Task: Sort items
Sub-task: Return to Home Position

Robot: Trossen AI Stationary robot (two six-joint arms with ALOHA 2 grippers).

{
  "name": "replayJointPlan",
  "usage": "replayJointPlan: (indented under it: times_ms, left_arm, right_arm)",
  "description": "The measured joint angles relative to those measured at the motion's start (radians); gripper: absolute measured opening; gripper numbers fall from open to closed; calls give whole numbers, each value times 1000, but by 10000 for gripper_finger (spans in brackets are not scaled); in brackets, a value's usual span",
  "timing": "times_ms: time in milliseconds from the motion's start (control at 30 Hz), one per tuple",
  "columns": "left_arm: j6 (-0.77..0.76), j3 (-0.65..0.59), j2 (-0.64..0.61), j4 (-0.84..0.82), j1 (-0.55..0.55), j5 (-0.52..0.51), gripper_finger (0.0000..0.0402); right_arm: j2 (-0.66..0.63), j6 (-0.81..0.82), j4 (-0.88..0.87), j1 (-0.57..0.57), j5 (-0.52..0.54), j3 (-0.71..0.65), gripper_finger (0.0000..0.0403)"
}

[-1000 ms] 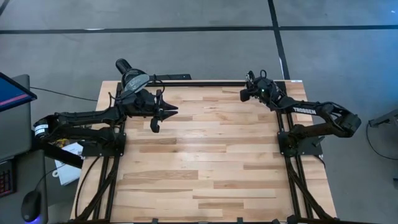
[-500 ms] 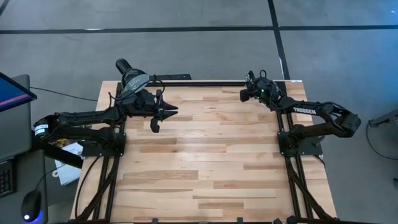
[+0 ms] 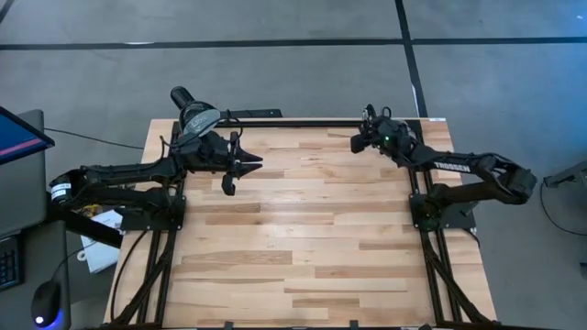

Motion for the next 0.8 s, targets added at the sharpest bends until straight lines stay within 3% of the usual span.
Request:
replayJointPlan:
  times_ms: [200, 467, 633, 800]
  left_arm:
    - [1, 0, 0, 0, 0, 0, 83]
    - [53, 0, 3, 4, 0, -47, 83]
    - [52, 0, 29, 40, 0, -75, 83]
    - [0, 0, 81, 118, 0, -76, 83]
  right_arm:
    - [-93, -21, 76, 110, -55, 0, 107]
    - [19, -110, 303, 280, -424, 0, 107]
    - [114, -215, 486, 372, -463, 1, 107]
    - [116, -233, 496, 397, -513, 23, 107]
